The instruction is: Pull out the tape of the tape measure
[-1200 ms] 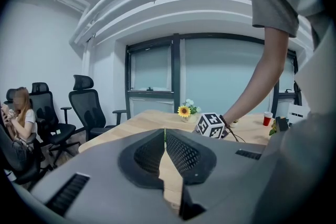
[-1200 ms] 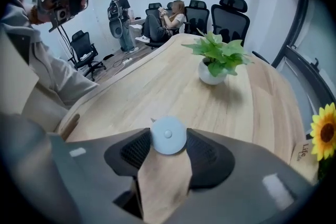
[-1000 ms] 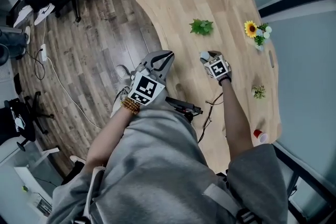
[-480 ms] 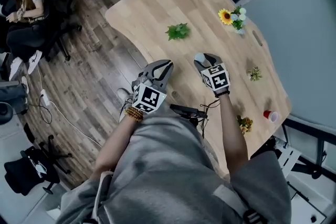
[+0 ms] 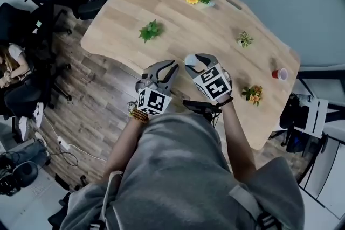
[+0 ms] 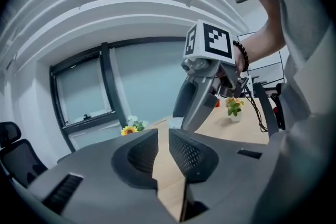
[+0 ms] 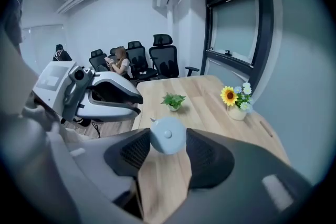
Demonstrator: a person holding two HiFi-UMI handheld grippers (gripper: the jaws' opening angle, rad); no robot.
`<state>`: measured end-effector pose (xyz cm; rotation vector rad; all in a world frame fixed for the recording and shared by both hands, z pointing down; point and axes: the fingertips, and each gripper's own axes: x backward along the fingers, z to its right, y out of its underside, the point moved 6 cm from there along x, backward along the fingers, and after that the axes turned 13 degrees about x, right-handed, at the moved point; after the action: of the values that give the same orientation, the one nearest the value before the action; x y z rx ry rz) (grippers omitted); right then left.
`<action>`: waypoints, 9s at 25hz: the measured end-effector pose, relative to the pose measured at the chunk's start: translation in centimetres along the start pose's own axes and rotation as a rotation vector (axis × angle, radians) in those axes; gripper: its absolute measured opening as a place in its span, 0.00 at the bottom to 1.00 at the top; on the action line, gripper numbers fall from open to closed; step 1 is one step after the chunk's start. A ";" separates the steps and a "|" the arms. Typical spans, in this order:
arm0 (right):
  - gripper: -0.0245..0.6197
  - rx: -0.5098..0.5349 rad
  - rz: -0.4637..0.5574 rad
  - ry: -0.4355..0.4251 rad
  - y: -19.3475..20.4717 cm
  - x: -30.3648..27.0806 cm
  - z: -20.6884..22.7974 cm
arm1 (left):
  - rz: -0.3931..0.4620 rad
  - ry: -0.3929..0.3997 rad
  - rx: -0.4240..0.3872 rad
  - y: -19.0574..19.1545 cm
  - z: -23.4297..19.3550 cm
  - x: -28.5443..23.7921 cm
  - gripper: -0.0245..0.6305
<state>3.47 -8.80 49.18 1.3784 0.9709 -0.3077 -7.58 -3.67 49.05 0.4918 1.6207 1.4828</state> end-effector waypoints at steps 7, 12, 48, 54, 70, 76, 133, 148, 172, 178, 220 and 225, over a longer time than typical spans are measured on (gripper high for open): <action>0.39 -0.053 0.029 0.019 1.0 1.2 -0.4 | -0.021 0.087 -0.070 0.0 1.8 -1.2 0.11; 0.39 -0.017 0.049 -0.006 0.7 1.3 -1.2 | -0.028 0.089 -0.064 -0.3 2.0 -1.4 0.11; 0.39 -0.015 0.031 0.037 0.2 -0.3 -0.6 | -0.062 0.027 0.072 1.3 -0.8 -0.5 0.06; 0.39 0.004 -0.017 0.075 0.1 -0.9 -0.2 | -0.069 -0.006 0.112 1.8 -1.8 -0.2 0.06; 0.39 -0.012 -0.048 0.123 0.8 -0.8 1.1 | -0.078 -0.091 0.135 2.6 -4.7 1.5 0.06; 0.39 0.043 -0.086 0.170 1.0 -0.5 1.4 | -0.069 -0.194 0.238 3.4 -7.0 3.0 0.06; 0.39 0.030 -0.103 0.219 2.3 0.9 4.1 | -0.100 -0.552 0.265 6.6 -17.7 13.6 0.06; 0.39 0.006 -0.119 0.243 3.3 1.0 4.8 | -0.109 -0.625 0.281 7.0 -19.1 15.2 0.06; 0.39 0.025 -0.121 0.238 2.7 0.9 5.5 | -0.109 -0.794 0.320 9.1 -21.0 23.0 0.06; 0.39 0.057 -0.122 0.222 3.2 0.9 5.4 | -0.118 -0.802 0.316 9.0 -20.8 23.3 0.06; 0.39 0.047 -0.171 0.269 6.8 1.3 8.5 | -0.182 -0.976 0.402 10.8 -22.6 29.3 0.06; 0.39 0.032 -0.183 0.266 7.2 2.0 9.0 | -0.174 -0.937 0.474 11.5 -22.3 27.9 0.06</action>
<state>13.24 -14.68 51.73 1.3846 1.3216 -0.2824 -43.61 6.78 49.03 1.0809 1.1697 0.5457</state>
